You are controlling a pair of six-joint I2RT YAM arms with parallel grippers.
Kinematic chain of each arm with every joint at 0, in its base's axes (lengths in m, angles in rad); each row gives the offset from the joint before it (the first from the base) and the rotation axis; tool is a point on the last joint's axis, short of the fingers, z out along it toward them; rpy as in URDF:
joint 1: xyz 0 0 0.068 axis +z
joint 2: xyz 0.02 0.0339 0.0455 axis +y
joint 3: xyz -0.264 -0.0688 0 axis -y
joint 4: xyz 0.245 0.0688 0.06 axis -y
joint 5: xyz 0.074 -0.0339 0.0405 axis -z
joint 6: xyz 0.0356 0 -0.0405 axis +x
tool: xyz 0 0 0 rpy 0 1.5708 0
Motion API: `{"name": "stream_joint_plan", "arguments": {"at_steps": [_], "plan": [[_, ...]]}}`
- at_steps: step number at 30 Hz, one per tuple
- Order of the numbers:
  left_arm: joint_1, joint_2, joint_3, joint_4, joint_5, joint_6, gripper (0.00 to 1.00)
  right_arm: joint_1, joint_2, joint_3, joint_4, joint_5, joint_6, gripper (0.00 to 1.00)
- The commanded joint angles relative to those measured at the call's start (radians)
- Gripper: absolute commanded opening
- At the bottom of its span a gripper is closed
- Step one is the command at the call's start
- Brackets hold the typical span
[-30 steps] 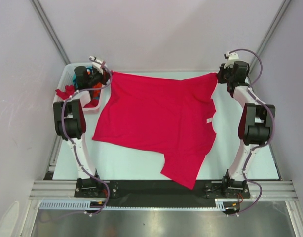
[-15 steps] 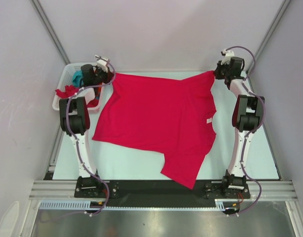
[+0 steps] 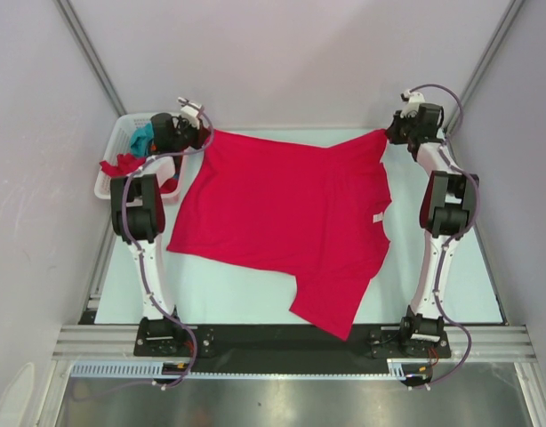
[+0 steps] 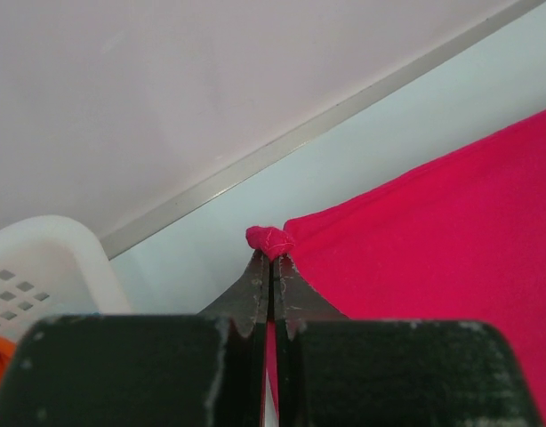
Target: Fold and stack the t-shirts
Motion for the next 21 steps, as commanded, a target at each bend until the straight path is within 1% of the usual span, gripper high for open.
{"name": "stream_joint_plan", "arguments": {"at_steps": [1,3,4,10,14,18,21], "plan": [[0.002,-0.024,0.003,0.043,0.073,0.098,0.0,-0.014,-0.172,-0.134,0.089,-0.043,-0.002,0.0],[0.008,-0.05,-0.031,0.083,0.103,0.093,0.0,-0.014,-0.237,-0.189,0.109,-0.057,0.004,0.0],[0.009,-0.061,-0.067,0.098,0.108,0.092,0.0,-0.014,-0.257,-0.243,0.127,-0.057,0.005,0.0],[0.037,-0.142,-0.178,0.177,0.116,0.075,0.0,-0.013,-0.407,-0.384,0.158,-0.092,0.03,0.0],[0.051,-0.199,-0.253,0.217,0.12,0.09,0.0,0.009,-0.493,-0.444,0.133,-0.114,0.013,0.0],[0.061,-0.246,-0.321,0.244,0.122,0.104,0.0,0.041,-0.577,-0.516,0.096,-0.063,-0.039,0.0],[0.065,-0.275,-0.356,0.266,0.12,0.105,0.0,0.044,-0.639,-0.562,0.092,-0.065,-0.042,0.0]]}}
